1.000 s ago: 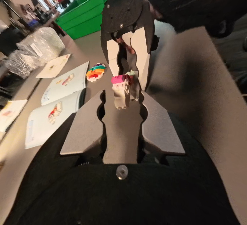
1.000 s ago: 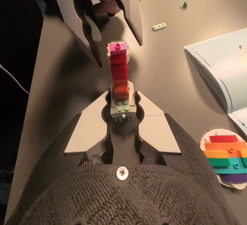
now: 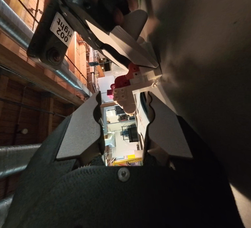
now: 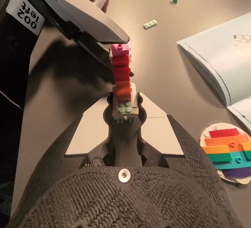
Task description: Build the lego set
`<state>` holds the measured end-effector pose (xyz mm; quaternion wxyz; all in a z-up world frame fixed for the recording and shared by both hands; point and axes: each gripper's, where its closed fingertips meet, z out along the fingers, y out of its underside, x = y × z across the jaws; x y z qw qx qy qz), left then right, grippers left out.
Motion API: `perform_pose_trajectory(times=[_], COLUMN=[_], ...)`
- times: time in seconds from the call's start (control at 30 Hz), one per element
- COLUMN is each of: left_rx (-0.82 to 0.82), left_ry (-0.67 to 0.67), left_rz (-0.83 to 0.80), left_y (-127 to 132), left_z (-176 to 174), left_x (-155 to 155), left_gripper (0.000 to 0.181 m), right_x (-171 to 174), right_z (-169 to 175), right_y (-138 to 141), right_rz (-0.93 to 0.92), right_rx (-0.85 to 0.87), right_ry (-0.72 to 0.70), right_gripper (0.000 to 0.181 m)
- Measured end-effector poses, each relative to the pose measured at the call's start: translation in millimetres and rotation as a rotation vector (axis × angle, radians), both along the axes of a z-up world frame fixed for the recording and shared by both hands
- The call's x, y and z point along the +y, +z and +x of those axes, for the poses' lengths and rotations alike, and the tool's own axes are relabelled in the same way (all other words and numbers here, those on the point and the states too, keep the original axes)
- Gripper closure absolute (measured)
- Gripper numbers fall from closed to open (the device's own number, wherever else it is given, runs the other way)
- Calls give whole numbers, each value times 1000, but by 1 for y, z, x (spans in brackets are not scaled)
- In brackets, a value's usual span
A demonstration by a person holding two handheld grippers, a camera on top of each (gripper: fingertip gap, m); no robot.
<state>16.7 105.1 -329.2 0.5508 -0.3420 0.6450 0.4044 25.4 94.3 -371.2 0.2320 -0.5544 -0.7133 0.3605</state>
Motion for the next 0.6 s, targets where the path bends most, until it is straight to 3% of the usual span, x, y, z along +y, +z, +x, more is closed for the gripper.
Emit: perform_pose_trajectory(times=[0.2,0.4,0.6], left_rx=[5,-64,-173], left_ry=[13,-4,-17], left_rz=[64,46,21], left_y=[4,15,30], left_z=[-4,-5,-8], left_x=[1,-2,-3], left_gripper=[140,142,157], right_x=[-1,-6,-9], right_z=[-1,-3,-9], right_y=[2,14,22], right_rz=[-9,-59,-77], right_rx=[12,77,131], right_ry=[-4,-6,-19], right_gripper=[146,147,147])
